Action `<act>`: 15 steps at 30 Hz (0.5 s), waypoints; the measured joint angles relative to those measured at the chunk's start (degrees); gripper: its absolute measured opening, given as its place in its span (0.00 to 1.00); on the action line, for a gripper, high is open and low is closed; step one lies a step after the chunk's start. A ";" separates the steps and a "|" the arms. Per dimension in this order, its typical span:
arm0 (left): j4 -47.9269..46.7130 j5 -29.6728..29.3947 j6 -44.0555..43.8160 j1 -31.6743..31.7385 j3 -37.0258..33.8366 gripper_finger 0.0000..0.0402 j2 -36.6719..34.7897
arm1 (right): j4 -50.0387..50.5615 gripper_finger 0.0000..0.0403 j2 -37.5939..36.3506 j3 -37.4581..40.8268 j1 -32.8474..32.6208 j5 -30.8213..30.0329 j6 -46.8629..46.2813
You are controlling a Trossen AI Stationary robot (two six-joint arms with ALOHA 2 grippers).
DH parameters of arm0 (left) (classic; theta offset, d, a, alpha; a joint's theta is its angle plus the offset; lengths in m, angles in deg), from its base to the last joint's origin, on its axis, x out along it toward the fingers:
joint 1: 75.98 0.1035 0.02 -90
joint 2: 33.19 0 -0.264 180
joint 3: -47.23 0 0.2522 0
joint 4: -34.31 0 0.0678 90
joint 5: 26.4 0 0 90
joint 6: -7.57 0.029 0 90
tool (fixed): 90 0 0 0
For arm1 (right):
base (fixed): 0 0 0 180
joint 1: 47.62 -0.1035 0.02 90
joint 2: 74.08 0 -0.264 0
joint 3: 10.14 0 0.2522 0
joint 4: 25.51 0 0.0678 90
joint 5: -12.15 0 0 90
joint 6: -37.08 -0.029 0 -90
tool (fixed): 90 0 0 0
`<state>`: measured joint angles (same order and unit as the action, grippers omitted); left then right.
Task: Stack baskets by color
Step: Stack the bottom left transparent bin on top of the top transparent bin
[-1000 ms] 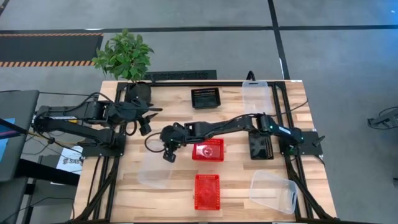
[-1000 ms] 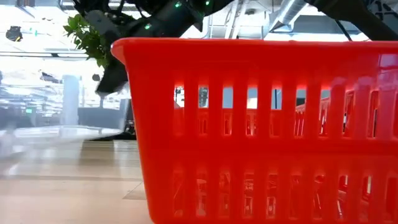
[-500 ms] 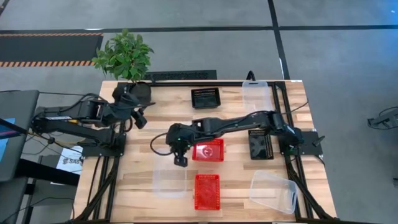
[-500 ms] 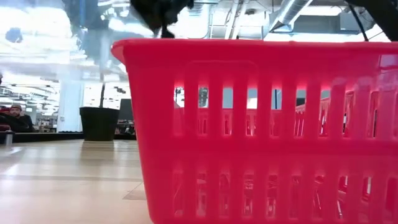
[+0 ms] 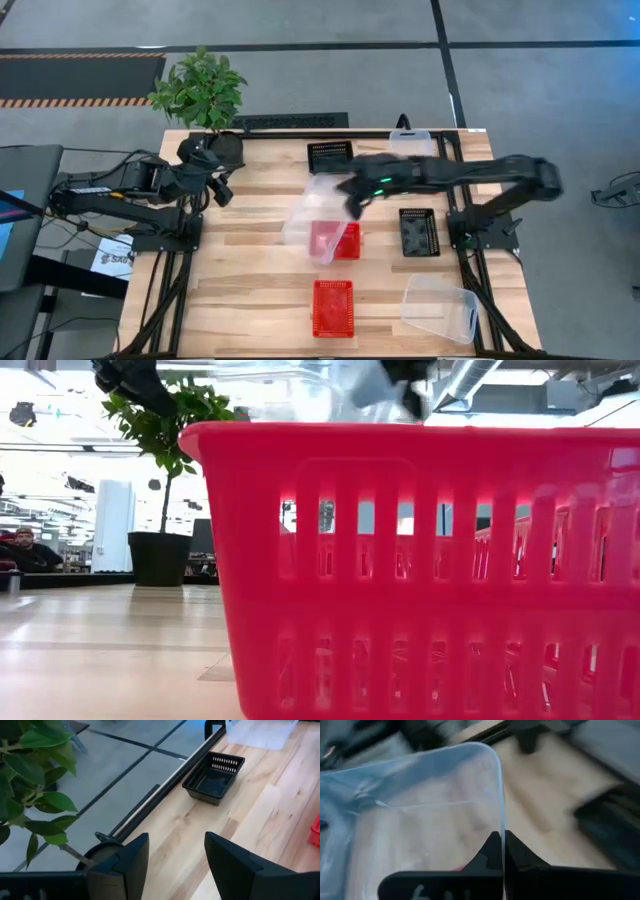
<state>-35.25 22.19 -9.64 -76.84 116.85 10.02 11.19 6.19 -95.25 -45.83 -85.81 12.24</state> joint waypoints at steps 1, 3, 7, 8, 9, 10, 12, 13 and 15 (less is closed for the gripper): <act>0.16 0.08 0.08 0.00 -0.01 0.45 0.11 | 0.05 0.00 -3.71 2.68 0.84 -2.70 -1.47; 0.93 0.03 0.35 0.00 0.00 0.45 0.54 | -0.02 0.00 -10.06 6.75 2.48 -8.61 -4.48; 7.21 1.96 0.46 -0.02 -0.63 0.45 1.43 | -0.38 0.00 -17.83 12.07 4.57 -17.28 -8.19; 10.31 3.19 0.46 -0.04 -1.38 0.45 1.69 | -0.47 0.00 -18.84 12.99 4.44 -18.94 -8.18; 14.04 4.75 0.41 -0.07 -2.59 0.45 1.92 | -0.31 0.00 -19.58 13.92 4.06 -20.87 -8.17; 18.66 6.84 0.26 -0.11 -4.12 0.45 2.26 | -0.09 0.00 -19.94 14.75 3.59 -23.16 -8.13; 28.69 11.72 -1.51 -0.11 -7.83 0.45 2.97 | 0.56 0.00 -20.11 15.69 2.51 -27.92 -7.80; 33.47 14.19 -3.73 -0.07 -9.68 0.45 3.40 | 1.45 0.00 -20.09 15.97 2.05 -30.83 -7.73; 42.54 18.17 -11.51 0.44 -12.76 0.45 4.91 | 1.20 0.00 -19.46 16.48 0.97 -36.19 -7.68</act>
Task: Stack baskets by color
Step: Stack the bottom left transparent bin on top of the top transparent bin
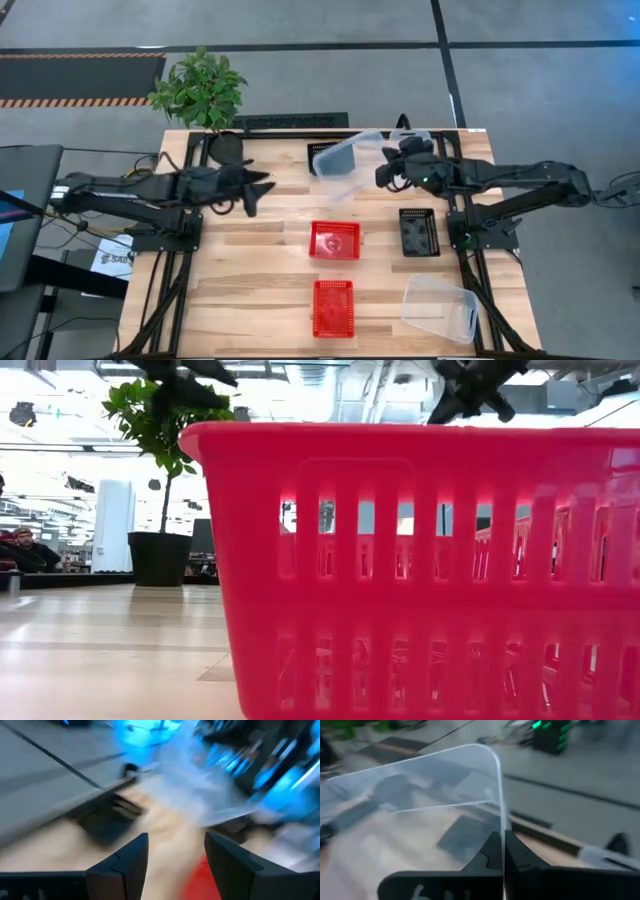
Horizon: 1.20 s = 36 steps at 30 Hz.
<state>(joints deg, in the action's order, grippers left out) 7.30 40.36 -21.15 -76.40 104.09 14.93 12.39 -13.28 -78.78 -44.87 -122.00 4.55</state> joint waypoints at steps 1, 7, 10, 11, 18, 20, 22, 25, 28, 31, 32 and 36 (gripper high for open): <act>3.13 1.77 -4.28 0.32 -0.99 0.45 0.99 | 0.01 0.00 0.58 0.14 -0.46 -2.44 0.06; 10.62 5.11 -11.32 1.00 -1.37 0.45 8.18 | -2.82 0.00 5.79 0.42 -1.35 -9.63 1.44; 11.50 0.67 -14.91 1.07 -1.36 0.45 11.56 | -7.32 0.00 8.83 0.43 -1.00 -10.10 4.25; 12.36 -0.68 -15.73 1.08 -1.35 0.45 12.74 | -9.23 0.00 9.67 0.44 -0.96 -10.42 5.39; 17.05 -8.57 -18.93 1.07 -1.36 0.45 18.77 | -25.28 0.00 15.90 0.42 -0.90 -16.01 15.52; 18.21 -10.97 -19.00 1.07 -1.36 0.45 19.67 | -29.45 0.00 17.96 0.44 -1.15 -17.53 19.46; 18.29 -12.51 -19.08 0.98 -1.36 0.45 20.06 | -33.55 0.00 20.15 0.44 -1.40 -18.06 22.62; 18.90 -13.96 -19.41 0.30 -1.36 0.45 20.21 | -37.22 0.00 22.73 0.44 -1.45 -18.00 25.19; 17.58 -17.10 -21.39 0.14 -1.36 0.45 20.21 | -41.90 0.00 25.30 0.43 -1.46 -17.92 29.22; 15.04 -20.27 -22.93 1.12 -1.36 0.45 20.21 | -48.52 0.00 27.56 0.42 -2.30 -18.12 33.64; 14.28 -20.69 -23.23 1.51 -1.36 0.45 20.21 | -50.22 0.00 28.24 0.42 -2.72 -18.08 35.18; 11.50 -20.90 -24.91 3.22 -1.36 0.45 20.56 | -58.32 0.00 30.63 0.42 -4.56 -18.09 41.07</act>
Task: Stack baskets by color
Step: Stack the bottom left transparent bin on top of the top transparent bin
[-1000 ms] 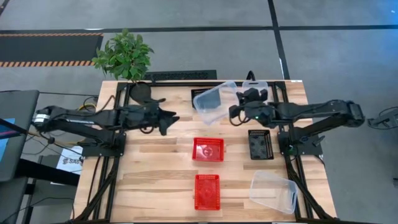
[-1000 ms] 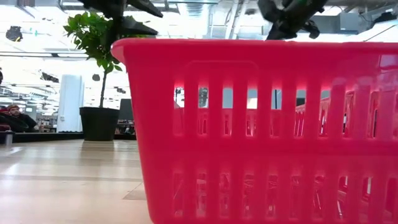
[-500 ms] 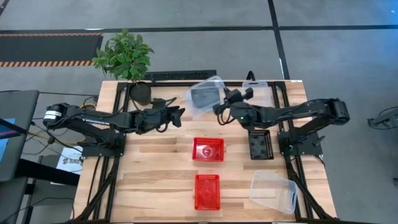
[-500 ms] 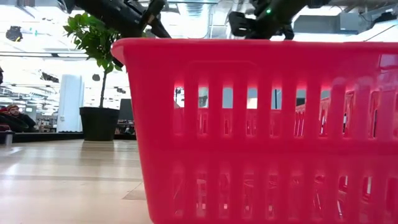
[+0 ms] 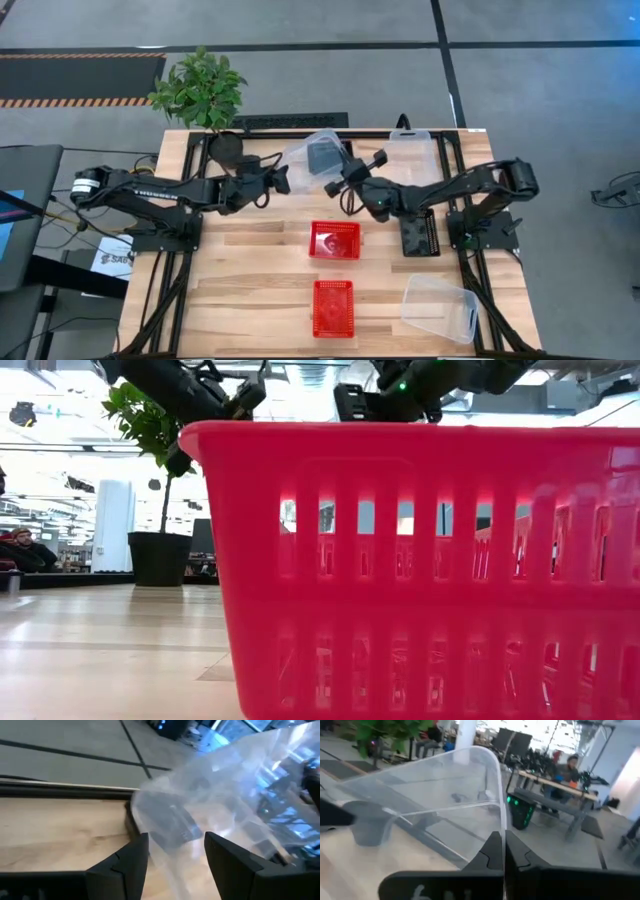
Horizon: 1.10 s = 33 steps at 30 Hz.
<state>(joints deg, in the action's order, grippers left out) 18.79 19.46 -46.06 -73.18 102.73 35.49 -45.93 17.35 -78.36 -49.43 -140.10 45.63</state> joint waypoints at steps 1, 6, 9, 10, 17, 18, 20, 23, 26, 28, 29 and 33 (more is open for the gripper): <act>-0.29 -0.12 -0.08 0.37 0.00 0.44 -0.03 | -1.55 0.00 0.58 0.00 -0.45 -0.03 1.36; -1.51 -1.19 0.01 1.19 0.02 0.34 -0.03 | -5.36 0.00 1.63 0.00 -2.53 -0.08 4.90; -1.64 -1.96 2.39 1.20 0.02 0.19 -0.02 | -5.43 0.01 1.58 0.00 -3.49 -0.45 4.11; -1.85 -2.45 3.08 1.22 0.02 0.13 -0.02 | -5.48 0.01 1.53 0.00 -3.77 -0.31 3.77; -2.02 -3.82 5.19 1.28 0.00 0.01 -0.02 | -6.38 0.05 1.43 0.00 -6.51 0.78 3.48; -2.00 -3.91 5.40 1.28 0.00 0.01 -0.02 | -6.38 0.07 1.43 0.00 -6.66 0.98 3.30; -1.73 -4.07 5.80 1.20 0.00 0.00 -0.02 | -6.30 0.13 1.43 -0.35 -7.42 1.41 3.28; -0.88 -4.25 6.64 1.15 0.11 0.00 -0.04 | -6.10 0.26 1.44 -1.69 -8.63 3.31 4.15; -0.80 -4.37 6.70 1.08 0.13 0.00 -0.04 | -2.49 0.42 1.45 -4.53 -9.71 5.54 4.82; -0.26 -4.23 8.03 1.06 0.24 0.00 -0.07 | 1.62 0.54 1.45 -7.06 -11.06 5.57 4.97; -0.51 -4.36 9.11 1.08 0.69 0.00 -0.13 | 4.37 0.59 1.20 -8.37 -11.85 5.57 5.28; -2.53 -4.41 14.40 1.07 4.86 0.00 -0.26 | 15.54 0.74 -3.55 -11.69 -15.39 5.81 4.68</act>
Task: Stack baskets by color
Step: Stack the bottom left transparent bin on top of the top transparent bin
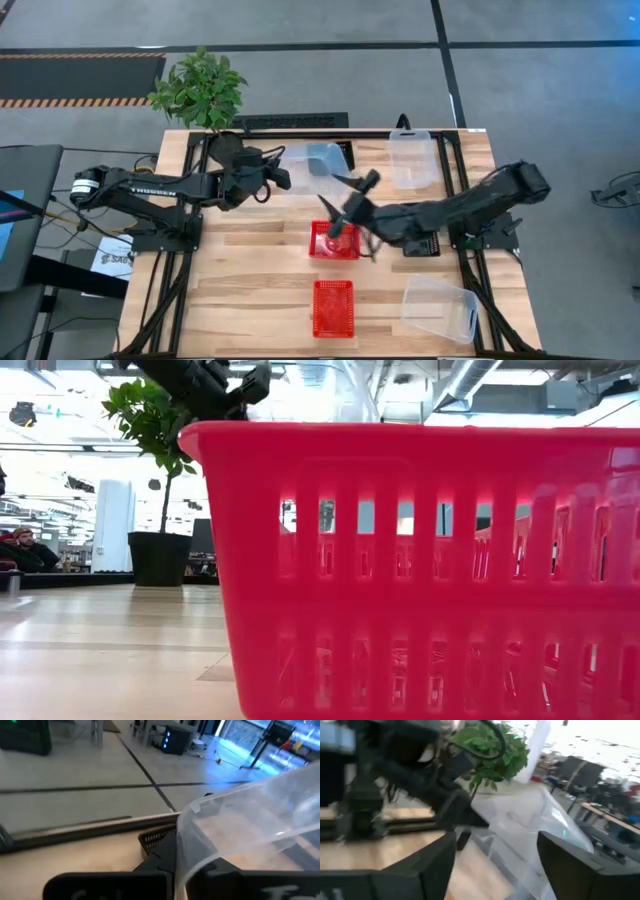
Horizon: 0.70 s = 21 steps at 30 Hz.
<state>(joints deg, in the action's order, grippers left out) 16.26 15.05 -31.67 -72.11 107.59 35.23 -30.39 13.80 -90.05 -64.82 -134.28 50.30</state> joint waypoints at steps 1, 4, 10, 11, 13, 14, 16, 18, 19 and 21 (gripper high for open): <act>-1.49 -0.27 1.29 0.03 1.39 0.00 0.03 | 4.11 0.76 -2.39 0.00 -0.96 0.00 -1.25; -7.08 -0.37 4.19 -0.02 5.76 0.00 0.26 | 15.38 0.80 -9.62 -0.02 -2.68 3.98 -8.19; -19.04 4.01 10.32 0.95 15.24 0.00 1.50 | 28.79 0.81 -21.55 0.00 -1.60 21.34 -18.25; -21.19 6.58 11.48 1.39 17.63 0.00 2.20 | 29.97 0.81 -22.70 0.00 -1.37 21.79 -18.71; -26.83 11.58 13.33 2.57 22.53 0.00 4.13 | 33.89 0.81 -25.35 0.04 -1.34 21.85 -20.08; -29.05 14.11 14.38 3.04 25.47 0.00 5.55 | 35.67 0.81 -26.84 0.02 -1.15 21.66 -21.07; -34.28 18.02 17.19 4.08 31.44 0.00 8.98 | 40.63 0.81 -29.77 0.02 -1.07 20.11 -23.74; -38.39 21.81 21.54 4.95 38.14 0.00 13.26 | 44.48 0.81 -32.19 0.00 -1.18 17.91 -26.22; -40.49 23.13 23.70 5.44 41.69 0.00 15.68 | 47.01 0.81 -33.05 0.00 -1.27 17.01 -27.41; -43.89 27.46 29.41 6.38 48.57 0.00 20.42 | 50.61 0.81 -34.16 0.00 -1.52 15.63 -30.36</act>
<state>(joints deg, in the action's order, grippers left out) -27.63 42.51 -2.25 -65.73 156.16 55.65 20.22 -20.35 -90.05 -66.34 -118.65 19.94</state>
